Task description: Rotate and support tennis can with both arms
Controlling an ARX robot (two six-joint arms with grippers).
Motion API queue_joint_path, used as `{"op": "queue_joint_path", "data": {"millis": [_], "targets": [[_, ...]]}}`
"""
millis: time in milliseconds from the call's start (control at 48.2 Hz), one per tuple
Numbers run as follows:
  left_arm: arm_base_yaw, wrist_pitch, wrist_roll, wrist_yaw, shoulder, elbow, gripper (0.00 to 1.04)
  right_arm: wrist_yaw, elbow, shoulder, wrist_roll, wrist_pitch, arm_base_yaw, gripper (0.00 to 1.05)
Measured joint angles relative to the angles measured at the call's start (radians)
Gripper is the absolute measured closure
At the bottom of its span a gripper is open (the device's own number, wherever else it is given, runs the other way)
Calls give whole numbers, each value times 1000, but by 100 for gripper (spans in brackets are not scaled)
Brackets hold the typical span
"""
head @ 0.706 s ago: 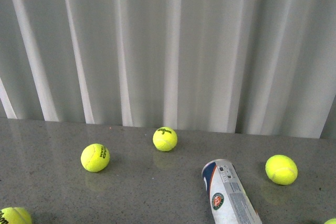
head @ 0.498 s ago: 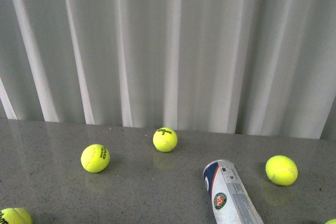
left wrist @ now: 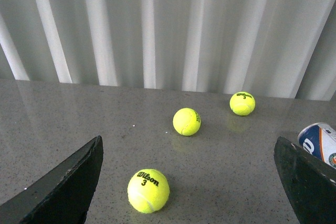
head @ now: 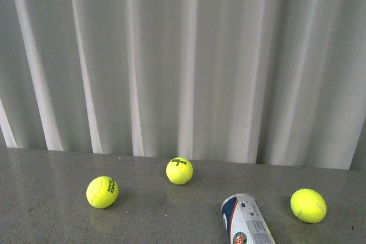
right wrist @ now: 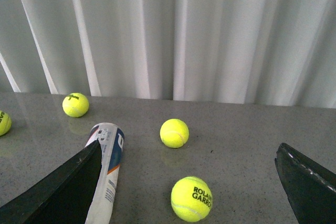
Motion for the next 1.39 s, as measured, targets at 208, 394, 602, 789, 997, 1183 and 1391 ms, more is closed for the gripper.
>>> {"op": "queue_joint_path", "data": {"millis": [208, 394, 602, 789, 997, 1183, 1391], "targets": [[0, 0, 0, 0, 0, 0, 7, 0, 0, 0, 0, 0, 0, 7], [0, 0, 0, 0, 0, 0, 7, 0, 0, 0, 0, 0, 0, 7], [0, 0, 0, 0, 0, 0, 7, 0, 0, 0, 0, 0, 0, 7], [0, 0, 0, 0, 0, 0, 7, 0, 0, 0, 0, 0, 0, 7], [0, 0, 0, 0, 0, 0, 7, 0, 0, 0, 0, 0, 0, 7], [0, 0, 0, 0, 0, 0, 7, -87, 77, 125, 35, -150, -38, 7], [0, 0, 0, 0, -1, 0, 7, -108, 431, 903, 131, -10, 5, 7]]}}
